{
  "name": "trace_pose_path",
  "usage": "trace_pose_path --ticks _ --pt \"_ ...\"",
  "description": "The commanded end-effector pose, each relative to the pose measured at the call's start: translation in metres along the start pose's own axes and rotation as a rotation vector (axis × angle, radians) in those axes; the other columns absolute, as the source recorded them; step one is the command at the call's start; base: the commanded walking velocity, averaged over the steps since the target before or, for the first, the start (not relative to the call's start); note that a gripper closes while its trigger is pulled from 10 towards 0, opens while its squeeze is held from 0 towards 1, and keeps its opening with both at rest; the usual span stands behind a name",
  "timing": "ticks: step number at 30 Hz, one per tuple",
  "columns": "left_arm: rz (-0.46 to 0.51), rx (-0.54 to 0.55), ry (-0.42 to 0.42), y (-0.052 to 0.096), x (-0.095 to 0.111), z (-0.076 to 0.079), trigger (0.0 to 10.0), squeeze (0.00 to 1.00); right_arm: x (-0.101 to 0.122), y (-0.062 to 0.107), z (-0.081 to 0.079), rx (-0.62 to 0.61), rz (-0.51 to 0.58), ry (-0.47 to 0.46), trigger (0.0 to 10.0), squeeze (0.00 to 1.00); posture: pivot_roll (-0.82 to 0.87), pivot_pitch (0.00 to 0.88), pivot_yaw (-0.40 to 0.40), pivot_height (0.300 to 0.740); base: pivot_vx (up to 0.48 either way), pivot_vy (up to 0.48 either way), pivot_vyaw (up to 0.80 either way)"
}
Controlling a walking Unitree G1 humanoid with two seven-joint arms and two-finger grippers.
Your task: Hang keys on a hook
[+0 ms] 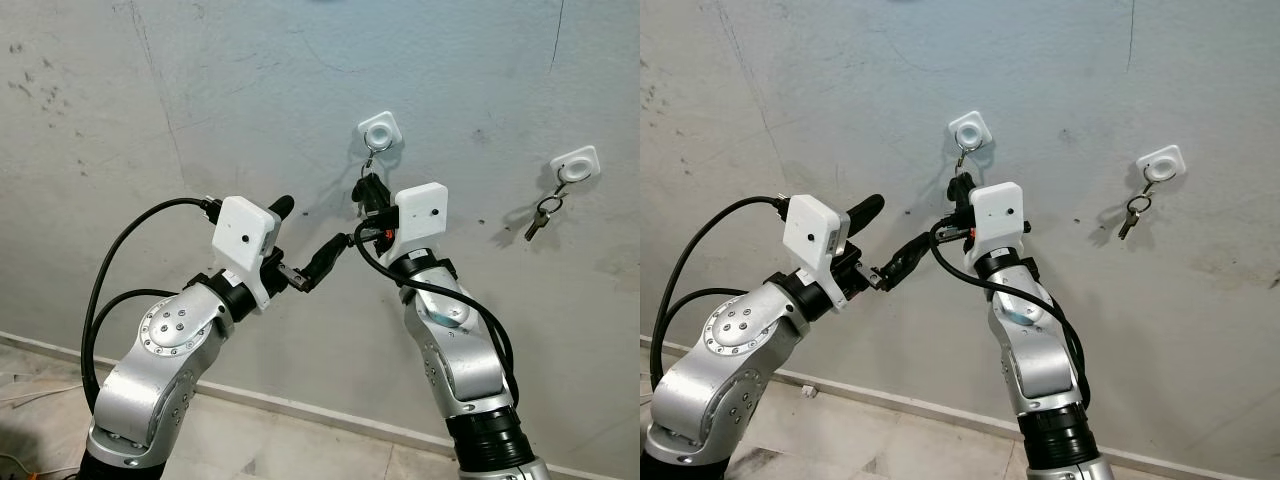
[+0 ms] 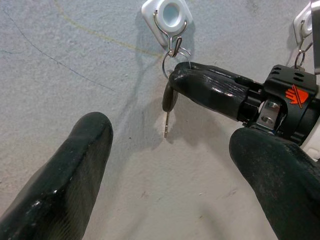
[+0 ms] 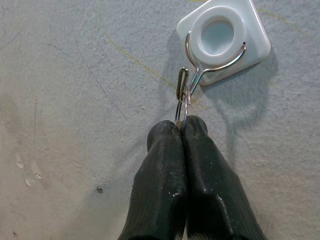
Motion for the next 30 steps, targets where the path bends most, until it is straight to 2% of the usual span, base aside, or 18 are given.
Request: trace_pose_path --ticks 1,8,9,21,22,23,24,25,30 --pt "-0.005 -0.013 -0.004 -0.001 -0.001 0.004 10.0 0.0 -0.02 0.004 -0.012 0.053 -0.092 -0.006 10.0 0.0 0.24 0.0 -0.02 0.74 0.0 0.0 0.0" --pt "-0.005 -0.013 -0.004 -0.001 -0.001 0.004 10.0 0.0 -0.016 0.006 -0.007 0.037 -0.064 0.008 10.0 0.0 0.24 0.0 -0.02 0.74 0.0 0.0 0.0" --pt "-0.004 -0.015 -0.003 -0.002 -0.001 0.005 10.0 0.0 -0.017 0.007 -0.009 0.046 -0.068 0.017 10.0 1.0 0.23 0.0 -0.018 0.74 0.0 0.0 0.0" --pt "-0.004 -0.015 -0.006 -0.002 -0.001 0.004 10.0 0.0 -0.013 0.006 -0.016 0.072 -0.038 0.08 10.0 1.0 0.24 0.0 -0.018 0.74 0.0 0.0 0.0" --pt "-0.004 -0.015 -0.006 -0.002 -0.001 0.004 10.0 0.0 -0.013 0.006 -0.016 0.072 -0.038 0.081 10.0 0.9 0.24 0.0 -0.018 0.74 0.0 0.0 0.0" --pt "-0.004 -0.016 -0.006 -0.002 -0.001 0.004 10.0 0.0 -0.011 0.005 -0.017 0.079 -0.029 0.077 10.0 1.0 0.24 0.0 -0.018 0.74 0.0 0.0 0.0" --pt "-0.002 -0.016 -0.006 -0.002 -0.001 0.004 10.0 0.0 -0.01 0.005 -0.016 0.078 -0.019 0.091 10.0 0.84 0.24 0.0 -0.018 0.74 0.0 0.0 0.0" --pt "0.0 -0.016 -0.006 -0.002 0.0 0.005 10.0 0.0 -0.008 0.005 -0.015 0.071 -0.013 0.088 10.0 0.0 0.24 0.0 -0.018 0.74 0.0 0.0 0.0" --pt "0.009 -0.013 -0.01 -0.004 0.001 0.004 10.0 0.0 -0.008 0.006 -0.013 0.053 -0.018 0.087 10.0 0.0 0.24 0.0 -0.019 0.74 0.0 0.0 0.0"
Point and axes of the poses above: a point about 5 cm out from each wrist's last joint towards the gripper, its own y axis pointing back from the gripper into the wrist, its own x axis along the axis of the wrist's last joint, z = x × y, the point moved 2 cm from there along -y, pointing out of the wrist towards the gripper, and after that the axes turned 9 degrees about y, right-handed, at the moved point
